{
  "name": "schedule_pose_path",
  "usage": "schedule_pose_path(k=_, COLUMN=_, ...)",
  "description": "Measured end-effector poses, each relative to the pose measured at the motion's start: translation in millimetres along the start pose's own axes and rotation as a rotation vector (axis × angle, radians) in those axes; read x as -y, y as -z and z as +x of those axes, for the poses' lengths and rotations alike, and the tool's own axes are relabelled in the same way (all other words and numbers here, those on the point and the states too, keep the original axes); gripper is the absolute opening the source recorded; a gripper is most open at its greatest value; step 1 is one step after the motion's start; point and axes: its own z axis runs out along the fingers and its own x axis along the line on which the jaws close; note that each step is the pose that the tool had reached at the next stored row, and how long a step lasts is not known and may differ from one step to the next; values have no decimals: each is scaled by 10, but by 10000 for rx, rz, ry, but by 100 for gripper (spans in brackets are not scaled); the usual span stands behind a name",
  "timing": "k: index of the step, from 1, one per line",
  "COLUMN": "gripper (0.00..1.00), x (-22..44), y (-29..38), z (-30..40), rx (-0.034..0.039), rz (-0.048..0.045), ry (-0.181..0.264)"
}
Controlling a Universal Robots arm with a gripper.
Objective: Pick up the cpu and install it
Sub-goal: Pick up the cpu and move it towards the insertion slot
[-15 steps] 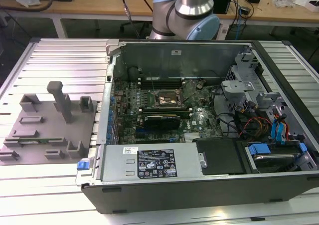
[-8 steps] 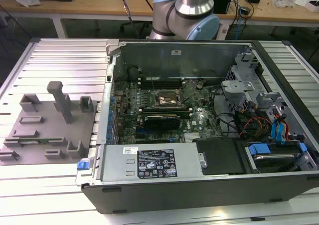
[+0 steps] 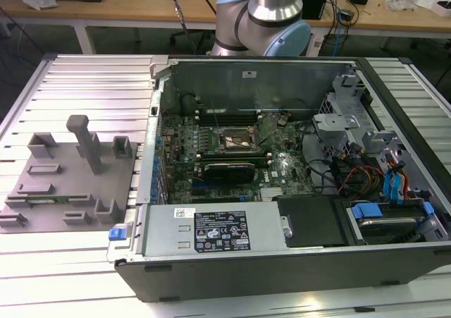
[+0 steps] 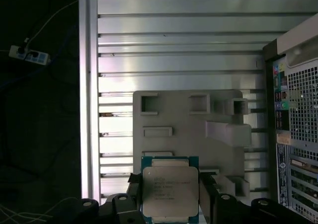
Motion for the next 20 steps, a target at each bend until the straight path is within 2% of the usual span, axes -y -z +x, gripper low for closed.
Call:
schedule_pose_path(k=6, gripper=55, x=-3, y=-4, z=-131, rx=2, rz=-1, ry=-2)
schedule_pose_path(k=20, gripper=55, x=-9, y=-9, z=-368, rx=1, rz=0, ry=-7)
